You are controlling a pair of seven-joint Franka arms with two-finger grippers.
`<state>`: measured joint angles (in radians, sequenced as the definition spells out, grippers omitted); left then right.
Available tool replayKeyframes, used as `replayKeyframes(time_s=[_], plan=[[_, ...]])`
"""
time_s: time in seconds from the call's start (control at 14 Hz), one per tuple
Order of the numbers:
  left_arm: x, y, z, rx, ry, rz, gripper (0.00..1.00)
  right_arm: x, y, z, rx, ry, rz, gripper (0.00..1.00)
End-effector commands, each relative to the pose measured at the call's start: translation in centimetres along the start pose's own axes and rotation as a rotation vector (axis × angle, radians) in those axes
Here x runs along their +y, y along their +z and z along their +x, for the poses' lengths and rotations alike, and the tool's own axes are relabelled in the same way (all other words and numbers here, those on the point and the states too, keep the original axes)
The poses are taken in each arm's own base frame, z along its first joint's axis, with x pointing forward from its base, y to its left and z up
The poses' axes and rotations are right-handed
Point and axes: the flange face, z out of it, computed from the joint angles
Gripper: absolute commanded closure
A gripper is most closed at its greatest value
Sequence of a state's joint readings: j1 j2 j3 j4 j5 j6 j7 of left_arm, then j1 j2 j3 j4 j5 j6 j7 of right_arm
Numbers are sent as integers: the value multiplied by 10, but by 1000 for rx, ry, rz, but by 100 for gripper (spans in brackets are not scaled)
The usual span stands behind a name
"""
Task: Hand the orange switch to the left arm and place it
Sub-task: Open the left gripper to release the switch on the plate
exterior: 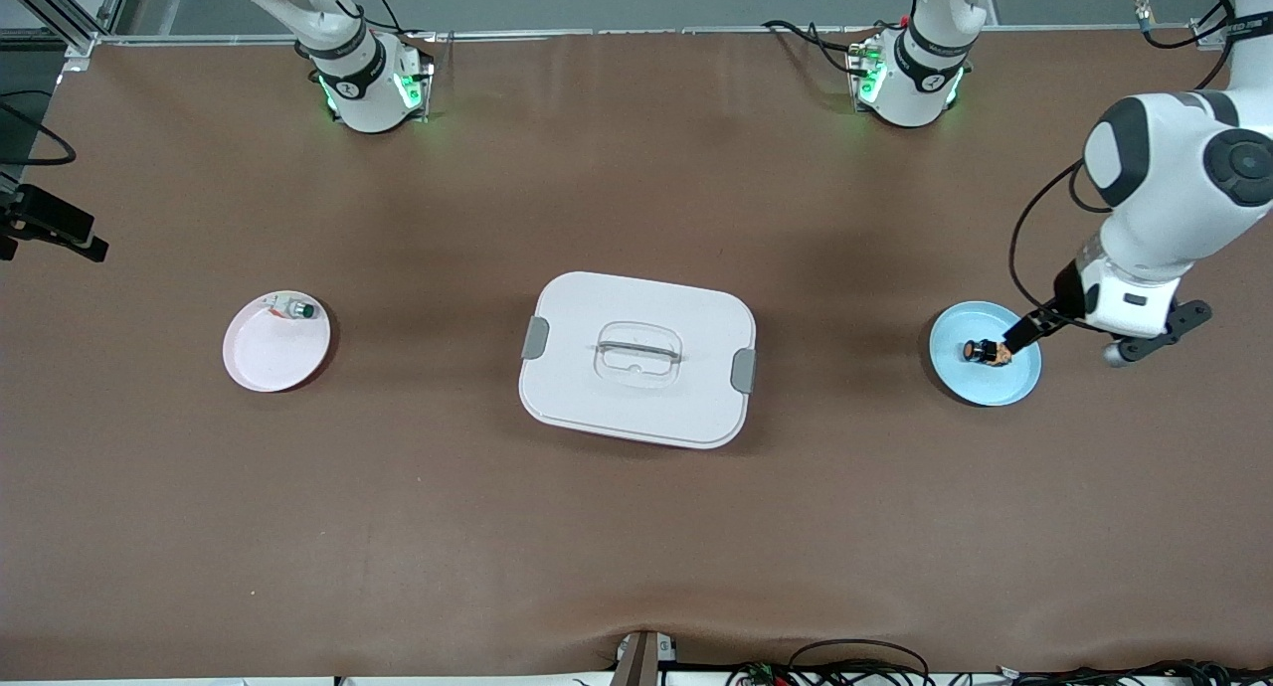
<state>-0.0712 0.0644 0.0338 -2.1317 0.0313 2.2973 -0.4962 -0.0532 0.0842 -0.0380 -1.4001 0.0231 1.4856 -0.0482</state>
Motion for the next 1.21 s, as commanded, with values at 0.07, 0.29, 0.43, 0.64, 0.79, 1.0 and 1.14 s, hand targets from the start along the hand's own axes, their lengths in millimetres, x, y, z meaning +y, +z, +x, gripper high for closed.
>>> replayKeyframes(time_s=[0.07, 0.29, 0.43, 0.64, 0.79, 1.0, 1.14], plan=[[35, 10, -9, -4, 72, -5, 0, 2, -3, -8, 7, 4, 6, 0], [52, 25, -2, 82, 92, -63, 0, 4, -4, -8, 10, 9, 6, 0], [53, 20, 1, 111, 92, -80, 0, 5, -4, -8, 8, 11, 4, 0], [47, 21, 1, 112, 254, -65, 0, 4, -3, -8, 7, 8, 4, 0], [43, 16, 1, 109, 341, -58, 0, 5, -3, -9, 4, 9, 5, 0], [30, 6, 3, 67, 432, -31, 0, 6, -3, -9, -1, 12, 6, 0], [22, -7, 4, 49, 435, -22, 0, 6, -4, -10, 1, 12, 6, 0]])
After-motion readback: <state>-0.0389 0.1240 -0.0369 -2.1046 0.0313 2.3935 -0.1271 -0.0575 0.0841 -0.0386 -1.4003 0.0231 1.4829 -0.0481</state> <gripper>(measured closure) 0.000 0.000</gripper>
